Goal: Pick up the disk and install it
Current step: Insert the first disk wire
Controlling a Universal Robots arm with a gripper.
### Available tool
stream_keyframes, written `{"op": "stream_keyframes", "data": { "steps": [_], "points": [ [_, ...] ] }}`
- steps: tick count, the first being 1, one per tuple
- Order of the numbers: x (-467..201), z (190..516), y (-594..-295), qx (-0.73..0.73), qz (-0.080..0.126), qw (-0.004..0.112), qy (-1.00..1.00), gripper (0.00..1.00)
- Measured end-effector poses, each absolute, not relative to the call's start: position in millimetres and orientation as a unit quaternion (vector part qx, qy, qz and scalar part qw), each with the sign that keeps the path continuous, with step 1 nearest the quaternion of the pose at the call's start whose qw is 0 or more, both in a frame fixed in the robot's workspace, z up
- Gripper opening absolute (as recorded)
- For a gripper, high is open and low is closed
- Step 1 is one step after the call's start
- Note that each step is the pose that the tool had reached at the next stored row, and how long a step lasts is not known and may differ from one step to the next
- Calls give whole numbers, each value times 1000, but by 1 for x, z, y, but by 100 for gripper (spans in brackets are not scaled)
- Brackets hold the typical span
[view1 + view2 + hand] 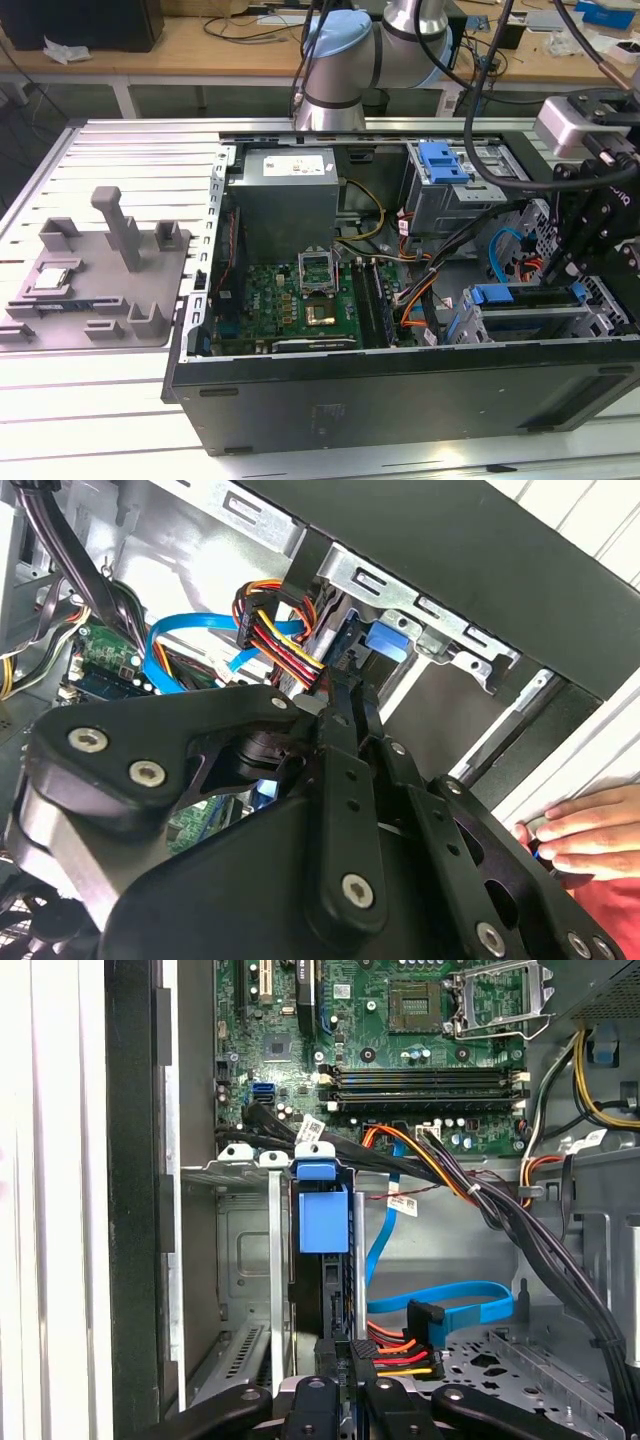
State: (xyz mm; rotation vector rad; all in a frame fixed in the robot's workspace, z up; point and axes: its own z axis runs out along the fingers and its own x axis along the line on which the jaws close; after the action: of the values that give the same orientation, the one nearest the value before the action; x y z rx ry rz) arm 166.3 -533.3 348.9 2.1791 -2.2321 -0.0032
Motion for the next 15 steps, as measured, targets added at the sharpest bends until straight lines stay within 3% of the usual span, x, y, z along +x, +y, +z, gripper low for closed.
{"op": "stream_keyframes", "data": {
  "steps": [15],
  "points": [
    [166,345,-533,699,-1,11,-716,16]
  ]
}}
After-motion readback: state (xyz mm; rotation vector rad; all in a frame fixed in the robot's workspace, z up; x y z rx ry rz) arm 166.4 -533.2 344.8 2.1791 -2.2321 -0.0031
